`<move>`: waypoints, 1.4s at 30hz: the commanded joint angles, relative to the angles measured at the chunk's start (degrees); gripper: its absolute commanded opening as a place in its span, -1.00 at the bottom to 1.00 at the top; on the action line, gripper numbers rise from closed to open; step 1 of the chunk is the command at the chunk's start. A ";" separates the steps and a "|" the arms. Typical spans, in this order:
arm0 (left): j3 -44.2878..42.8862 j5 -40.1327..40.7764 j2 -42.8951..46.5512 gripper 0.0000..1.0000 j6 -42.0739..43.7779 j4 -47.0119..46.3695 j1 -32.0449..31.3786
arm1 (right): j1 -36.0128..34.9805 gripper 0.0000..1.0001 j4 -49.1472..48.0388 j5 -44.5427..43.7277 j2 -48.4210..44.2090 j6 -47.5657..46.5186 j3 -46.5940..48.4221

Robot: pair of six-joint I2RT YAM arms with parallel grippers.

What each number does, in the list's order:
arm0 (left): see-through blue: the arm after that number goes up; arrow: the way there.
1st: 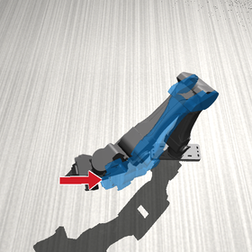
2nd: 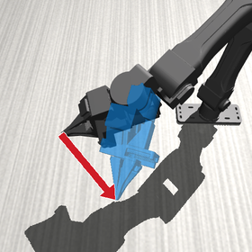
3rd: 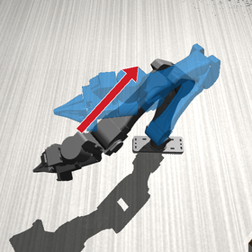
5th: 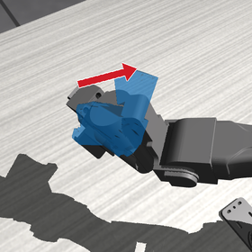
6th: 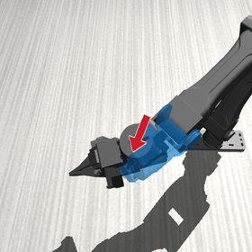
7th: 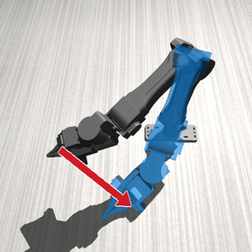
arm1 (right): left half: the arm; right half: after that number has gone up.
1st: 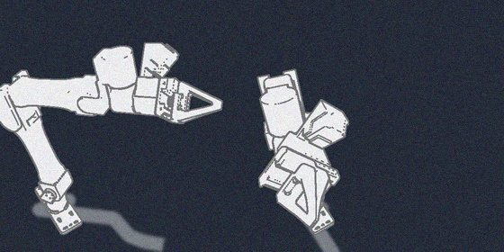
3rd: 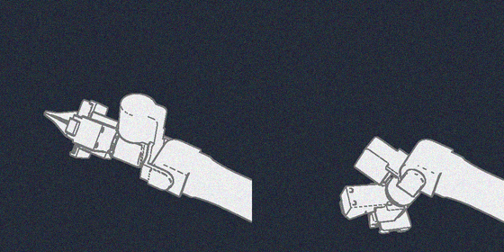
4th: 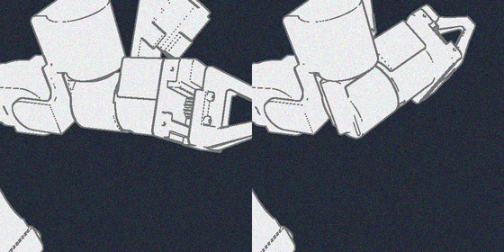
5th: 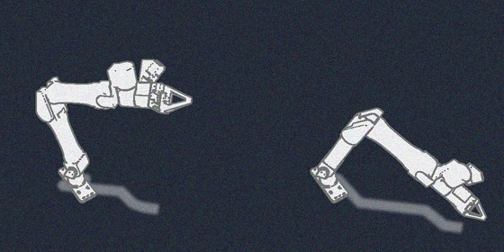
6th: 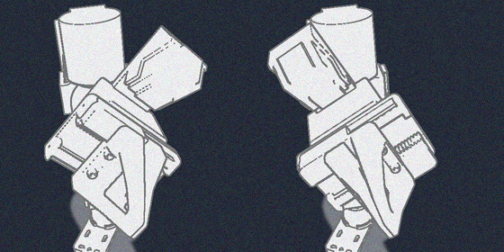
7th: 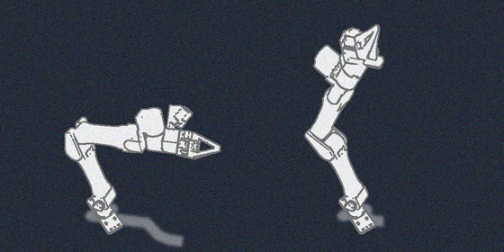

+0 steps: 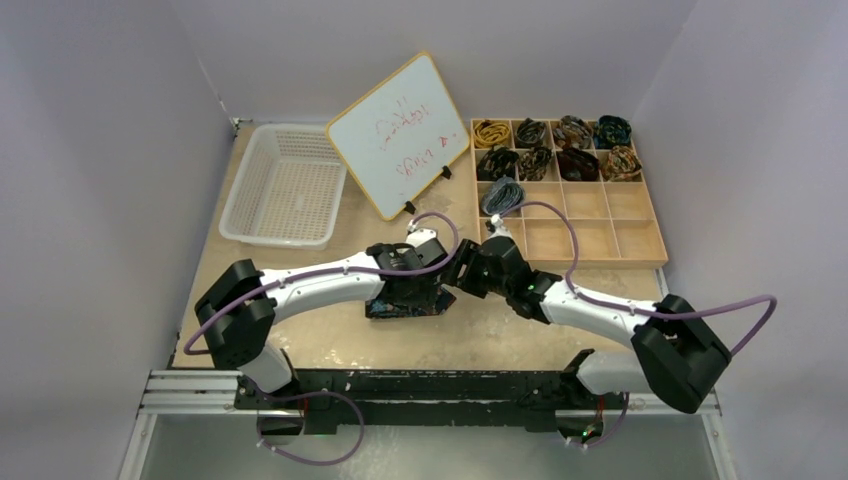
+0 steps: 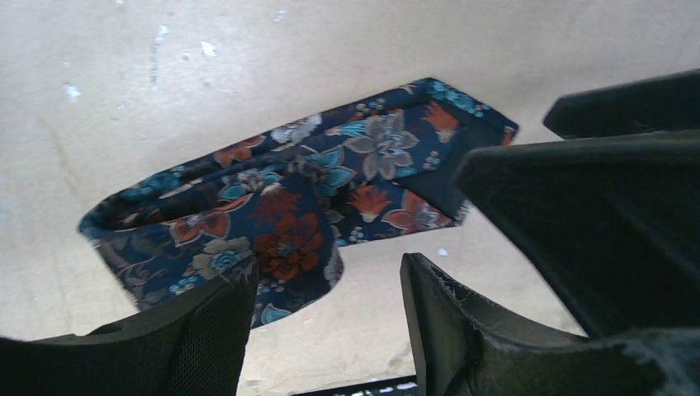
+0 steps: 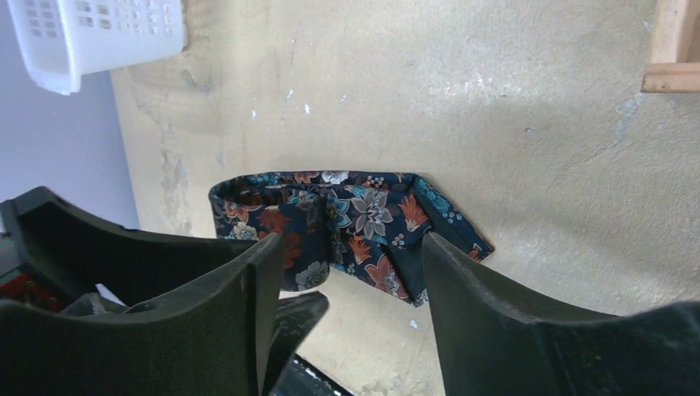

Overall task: Roll the ties
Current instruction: Roll the tie at the center of the board.

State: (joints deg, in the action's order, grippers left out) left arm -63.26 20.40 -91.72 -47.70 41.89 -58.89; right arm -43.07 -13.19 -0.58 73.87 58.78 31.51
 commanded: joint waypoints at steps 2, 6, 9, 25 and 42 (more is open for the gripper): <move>0.02 -5.81 3.81 0.24 0.60 -4.62 0.53 | 0.28 0.39 -2.75 3.15 -2.26 -1.22 0.20; 0.30 -4.22 10.22 0.25 0.96 -5.21 0.90 | 0.34 0.55 -4.76 7.36 -1.36 -1.65 0.43; 2.05 -3.39 14.85 0.26 0.88 -5.30 1.80 | 0.32 0.58 -8.75 10.92 0.65 -2.67 0.05; 25.32 -30.68 37.54 0.45 7.14 -15.46 32.62 | -4.05 0.36 -17.93 18.46 14.93 -2.28 4.49; 36.10 -41.19 38.23 0.45 4.65 -21.91 42.02 | -4.47 -0.14 -13.93 20.21 20.93 -3.97 7.90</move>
State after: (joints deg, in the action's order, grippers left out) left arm -28.84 -18.92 -55.40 -41.95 22.68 -17.30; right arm -47.35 -28.45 18.33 95.22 56.03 37.23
